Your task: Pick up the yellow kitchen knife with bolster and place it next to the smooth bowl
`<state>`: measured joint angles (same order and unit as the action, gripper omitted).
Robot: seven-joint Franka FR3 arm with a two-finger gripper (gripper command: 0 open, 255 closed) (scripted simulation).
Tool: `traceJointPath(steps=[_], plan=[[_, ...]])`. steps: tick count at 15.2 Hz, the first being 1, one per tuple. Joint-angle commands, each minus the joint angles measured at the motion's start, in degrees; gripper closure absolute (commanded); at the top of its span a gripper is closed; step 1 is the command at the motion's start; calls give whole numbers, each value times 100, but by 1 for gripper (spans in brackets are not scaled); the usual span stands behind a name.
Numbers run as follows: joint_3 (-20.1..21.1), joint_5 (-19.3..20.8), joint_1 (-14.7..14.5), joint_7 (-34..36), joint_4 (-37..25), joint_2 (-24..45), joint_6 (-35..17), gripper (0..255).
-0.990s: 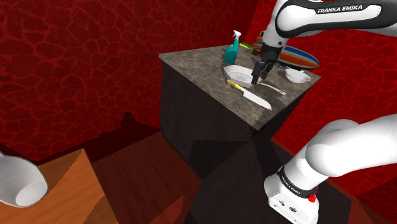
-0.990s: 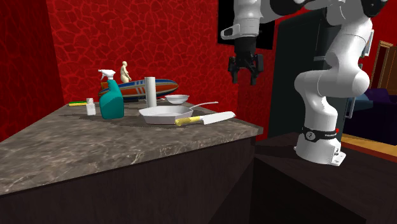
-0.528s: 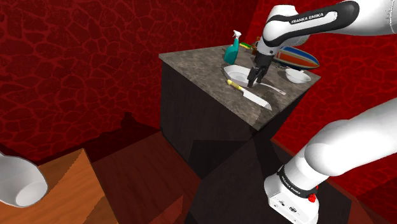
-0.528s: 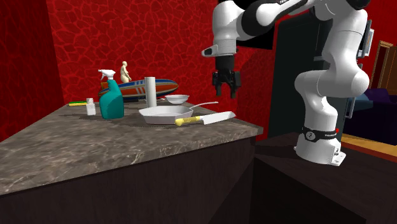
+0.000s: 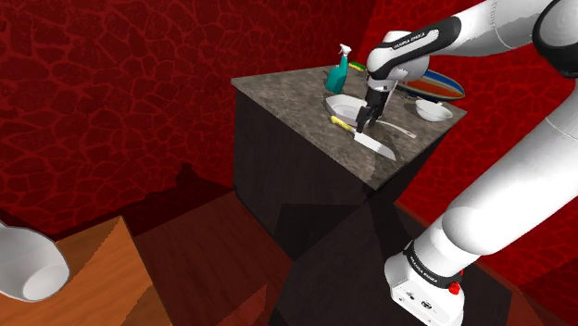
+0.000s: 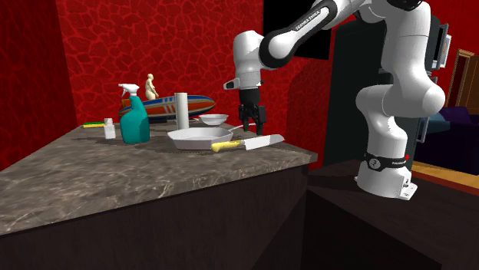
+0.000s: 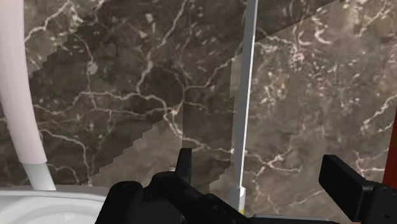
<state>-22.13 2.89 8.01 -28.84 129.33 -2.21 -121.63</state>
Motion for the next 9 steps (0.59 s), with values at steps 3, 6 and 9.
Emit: traceJointPath(steps=[3, 6, 9], plan=[[-32, -96, 24, -100, 104, 240, -323, 0], [-37, -149, 31, -140, 223, 365, -559, 0], [-37, -160, 32, -149, 244, 391, -604, 0]])
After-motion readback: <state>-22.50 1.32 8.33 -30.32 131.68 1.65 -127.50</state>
